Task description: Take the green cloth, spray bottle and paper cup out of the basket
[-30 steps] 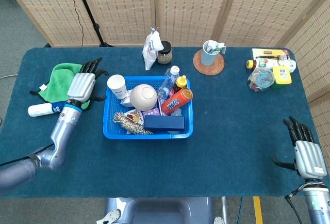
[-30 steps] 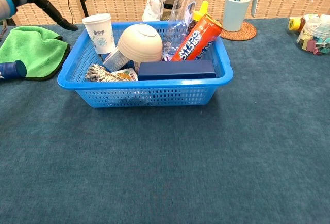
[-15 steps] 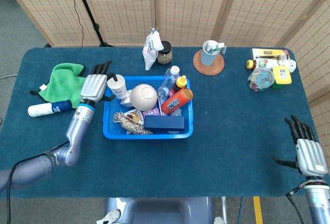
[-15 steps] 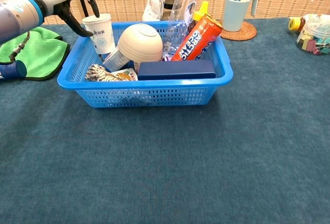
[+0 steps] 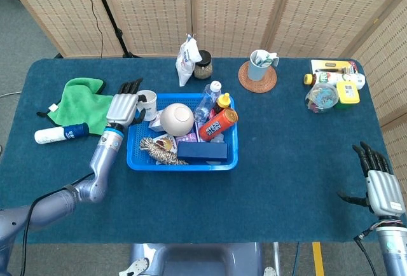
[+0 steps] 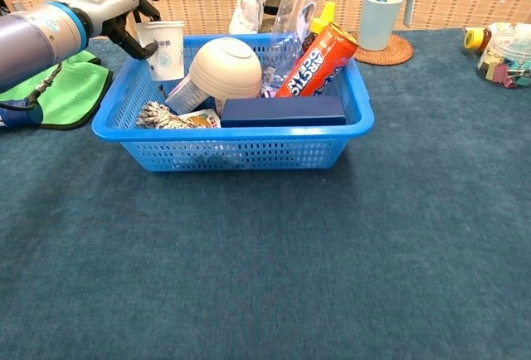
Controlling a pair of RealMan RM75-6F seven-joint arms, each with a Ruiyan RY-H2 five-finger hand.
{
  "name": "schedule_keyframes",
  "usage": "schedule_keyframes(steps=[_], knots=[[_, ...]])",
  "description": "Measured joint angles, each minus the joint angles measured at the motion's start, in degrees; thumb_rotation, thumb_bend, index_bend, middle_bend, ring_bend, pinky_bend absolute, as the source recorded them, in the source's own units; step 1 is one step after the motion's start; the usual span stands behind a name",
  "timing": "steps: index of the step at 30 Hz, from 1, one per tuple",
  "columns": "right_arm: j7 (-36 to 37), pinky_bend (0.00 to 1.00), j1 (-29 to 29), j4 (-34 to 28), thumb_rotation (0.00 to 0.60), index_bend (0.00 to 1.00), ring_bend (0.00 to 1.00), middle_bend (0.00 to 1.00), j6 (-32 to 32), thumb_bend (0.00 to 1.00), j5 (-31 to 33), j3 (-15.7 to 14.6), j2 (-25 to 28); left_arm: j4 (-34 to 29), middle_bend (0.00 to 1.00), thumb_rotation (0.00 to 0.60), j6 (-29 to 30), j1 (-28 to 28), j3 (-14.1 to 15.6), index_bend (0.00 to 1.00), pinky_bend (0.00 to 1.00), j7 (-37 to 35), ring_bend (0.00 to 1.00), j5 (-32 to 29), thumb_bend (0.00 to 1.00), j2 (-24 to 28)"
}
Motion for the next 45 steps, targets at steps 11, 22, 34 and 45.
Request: schedule_keyframes(steps=[11, 22, 34, 45], knots=[[-0.19, 0.00, -0.04, -0.38, 0.600, 0.00, 0.00, 0.00, 0.25, 0.00, -0.46, -0.17, -0.04, -8.58, 0.00, 0.600, 2.96, 1.90, -0.67, 0.65, 0.00, -0.34, 0.00, 1.08, 0.50, 5.85], [-0.52, 0.00, -0.22, -1.27, 0.600, 0.00, 0.00, 0.00, 0.70, 0.00, -1.36, -0.59, 0.11, -15.60, 0.00, 0.600, 7.21, 6.03, -1.31, 0.65, 0.00, -1.28, 0.00, 1.61, 0.49, 14.80], [-1.51, 0.00, 0.00, -1.85, 0.600, 0.00, 0.00, 0.00, 0.38, 0.00, -1.75, -1.01, -0.29, -6.92, 0.00, 0.600, -0.17, 7.74, -0.23, 0.00, 0.00, -11.45, 0.00, 0.34, 0.00, 13.80], [-1.93, 0.00, -0.07, -1.56, 0.600, 0.00, 0.00, 0.00, 0.65, 0.00, -1.82, -1.10, -0.28, -14.63, 0.00, 0.600, 9.03, 13.49, 0.98, 0.00, 0.00, -14.94, 0.00, 7.65, 0.00, 19.79]])
